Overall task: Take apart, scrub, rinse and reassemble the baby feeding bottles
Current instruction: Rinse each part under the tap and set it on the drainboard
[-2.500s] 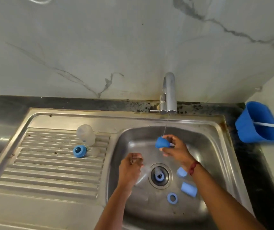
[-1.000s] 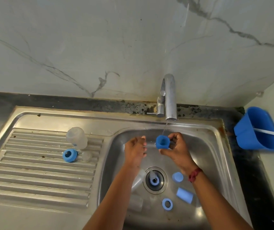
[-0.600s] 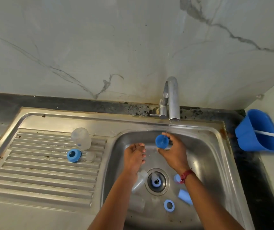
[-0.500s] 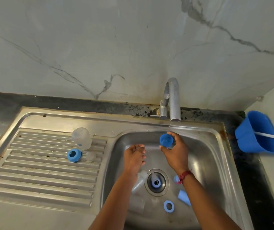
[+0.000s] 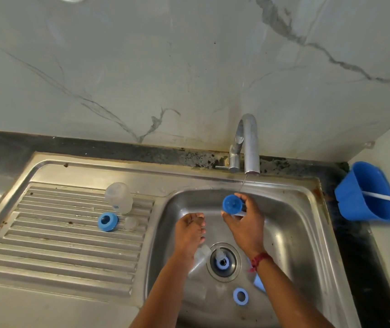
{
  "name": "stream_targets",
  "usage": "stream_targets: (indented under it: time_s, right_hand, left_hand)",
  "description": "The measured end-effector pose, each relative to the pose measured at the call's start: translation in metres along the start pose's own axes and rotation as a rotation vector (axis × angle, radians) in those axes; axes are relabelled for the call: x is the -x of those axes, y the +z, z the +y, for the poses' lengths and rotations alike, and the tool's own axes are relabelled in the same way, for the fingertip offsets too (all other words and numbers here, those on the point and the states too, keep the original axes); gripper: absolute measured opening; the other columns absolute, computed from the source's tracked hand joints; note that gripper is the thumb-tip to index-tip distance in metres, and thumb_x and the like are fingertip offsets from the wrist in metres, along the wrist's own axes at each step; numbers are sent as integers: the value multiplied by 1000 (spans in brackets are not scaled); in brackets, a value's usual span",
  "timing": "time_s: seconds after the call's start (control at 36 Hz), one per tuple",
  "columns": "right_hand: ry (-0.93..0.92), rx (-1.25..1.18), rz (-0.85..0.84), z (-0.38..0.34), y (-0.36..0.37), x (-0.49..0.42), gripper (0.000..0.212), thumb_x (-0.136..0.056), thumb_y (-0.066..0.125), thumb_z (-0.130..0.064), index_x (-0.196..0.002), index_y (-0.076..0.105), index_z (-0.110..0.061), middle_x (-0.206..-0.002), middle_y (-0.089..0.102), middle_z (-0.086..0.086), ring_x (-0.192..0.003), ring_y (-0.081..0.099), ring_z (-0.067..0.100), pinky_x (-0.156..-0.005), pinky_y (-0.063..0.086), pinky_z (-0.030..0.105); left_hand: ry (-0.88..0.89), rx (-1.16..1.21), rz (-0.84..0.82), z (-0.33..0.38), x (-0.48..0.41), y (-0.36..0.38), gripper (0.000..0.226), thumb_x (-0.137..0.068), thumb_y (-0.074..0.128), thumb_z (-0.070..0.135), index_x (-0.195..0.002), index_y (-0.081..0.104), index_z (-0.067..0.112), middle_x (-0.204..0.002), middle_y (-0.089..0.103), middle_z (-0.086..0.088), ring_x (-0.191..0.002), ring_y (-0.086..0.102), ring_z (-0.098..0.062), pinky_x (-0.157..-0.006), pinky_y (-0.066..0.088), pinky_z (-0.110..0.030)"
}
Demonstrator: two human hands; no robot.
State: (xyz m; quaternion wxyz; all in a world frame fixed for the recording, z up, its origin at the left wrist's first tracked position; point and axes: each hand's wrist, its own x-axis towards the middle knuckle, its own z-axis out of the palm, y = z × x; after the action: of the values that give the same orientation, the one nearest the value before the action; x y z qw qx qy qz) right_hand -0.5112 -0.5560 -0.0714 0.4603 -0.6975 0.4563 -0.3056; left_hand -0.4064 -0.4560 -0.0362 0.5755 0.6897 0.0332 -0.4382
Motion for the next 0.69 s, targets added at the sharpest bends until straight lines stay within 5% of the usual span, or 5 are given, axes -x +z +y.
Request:
stream_targets:
  time_s: [0.17,0.31,0.39,0.69]
  right_hand:
    - [3,8,48,1,2,-2,53,-72,86,-11,-115,59,-26,-109,61,-13,-102,60,2,-77,55,17]
    - [10,68,56,8,5,-2,52,-72,84,-10,-116,60,-23,-115,64,-9,-106,62,12,-86,58,33]
    - [-27,57,80,6,3,-2,55,-73,85,-12,-122,60,-20,-116,63,-8,-105,60,8,-78,58,24]
    - [40,108,-20,5,-5,-3,65,-76,78,1,-133,57,-19,-122,45,0,-113,56,20,-97,46,27]
  left_hand:
    - [-3,12,15,-4,1,-5,15,-92,54,1,-91,66,11,-72,58,-3,-60,50,-13,-55,40,-26]
    - [1,-6,28,-7,-1,-10,15,-93,54,2,-92,66,11,-73,58,-3,-63,51,-13,-57,42,-26]
    - [11,-4,21,-6,-2,-10,15,-92,54,2,-92,66,11,-74,58,-4,-62,50,-13,-57,42,-25]
    - [-15,-1,15,-8,-3,-11,18,-91,53,-1,-89,66,11,-71,55,-4,-59,47,-14,-52,37,-26]
